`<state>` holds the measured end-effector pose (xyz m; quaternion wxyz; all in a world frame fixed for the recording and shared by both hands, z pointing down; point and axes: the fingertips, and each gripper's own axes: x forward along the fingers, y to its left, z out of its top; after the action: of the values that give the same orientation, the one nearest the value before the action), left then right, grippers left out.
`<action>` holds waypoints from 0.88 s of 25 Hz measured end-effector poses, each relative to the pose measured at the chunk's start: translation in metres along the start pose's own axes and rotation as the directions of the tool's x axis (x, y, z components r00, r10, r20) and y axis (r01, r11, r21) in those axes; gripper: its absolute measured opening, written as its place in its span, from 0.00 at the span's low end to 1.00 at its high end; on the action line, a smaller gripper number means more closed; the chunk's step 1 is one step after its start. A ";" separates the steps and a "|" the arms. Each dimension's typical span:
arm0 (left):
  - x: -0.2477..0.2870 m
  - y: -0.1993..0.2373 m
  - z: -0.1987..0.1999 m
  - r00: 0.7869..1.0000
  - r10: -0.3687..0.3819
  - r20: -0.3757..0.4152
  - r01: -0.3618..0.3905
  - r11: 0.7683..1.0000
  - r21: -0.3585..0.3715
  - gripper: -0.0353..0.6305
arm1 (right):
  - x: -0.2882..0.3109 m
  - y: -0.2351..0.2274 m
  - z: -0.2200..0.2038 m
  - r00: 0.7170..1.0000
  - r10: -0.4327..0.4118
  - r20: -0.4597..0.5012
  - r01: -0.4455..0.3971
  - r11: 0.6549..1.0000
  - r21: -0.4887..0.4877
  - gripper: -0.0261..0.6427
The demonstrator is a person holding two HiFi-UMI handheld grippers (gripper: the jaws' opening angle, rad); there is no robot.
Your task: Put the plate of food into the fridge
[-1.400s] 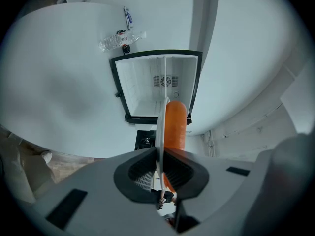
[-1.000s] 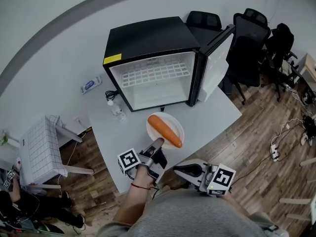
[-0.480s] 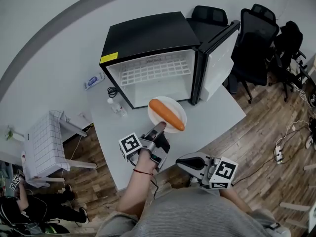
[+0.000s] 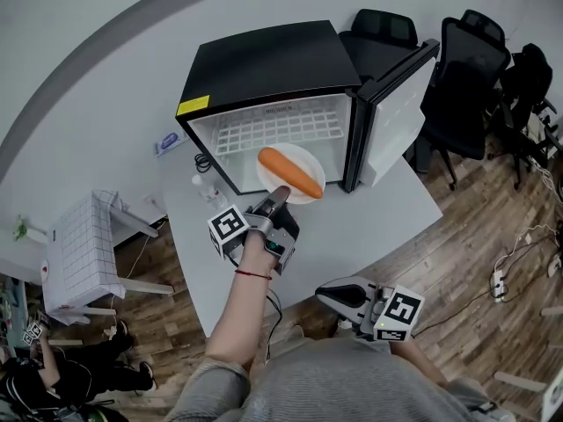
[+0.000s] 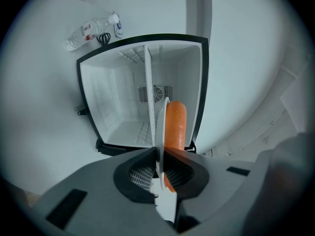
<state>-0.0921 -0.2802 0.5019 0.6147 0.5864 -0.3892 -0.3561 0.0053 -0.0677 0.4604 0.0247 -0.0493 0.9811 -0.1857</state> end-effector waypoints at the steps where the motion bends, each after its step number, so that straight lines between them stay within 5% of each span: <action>1: 0.005 0.000 0.006 1.000 0.002 0.009 -0.002 1.000 0.003 0.11 | -0.002 -0.002 0.001 1.000 -0.001 0.000 0.001 1.000 0.002 0.06; 11: 0.049 0.018 0.045 0.995 0.040 0.091 -0.034 0.997 -0.070 0.11 | -0.020 -0.028 0.009 0.999 -0.039 0.003 0.039 0.999 0.007 0.06; 22: 0.077 0.011 0.067 0.987 0.103 0.126 -0.096 0.993 -0.063 0.11 | -0.024 -0.042 0.017 0.998 -0.061 0.012 0.060 0.998 0.009 0.06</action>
<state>-0.1184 -0.3786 0.5179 0.6216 0.5242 -0.4467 -0.3731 0.0336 -0.1107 0.4604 0.0253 -0.0800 0.9781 -0.1904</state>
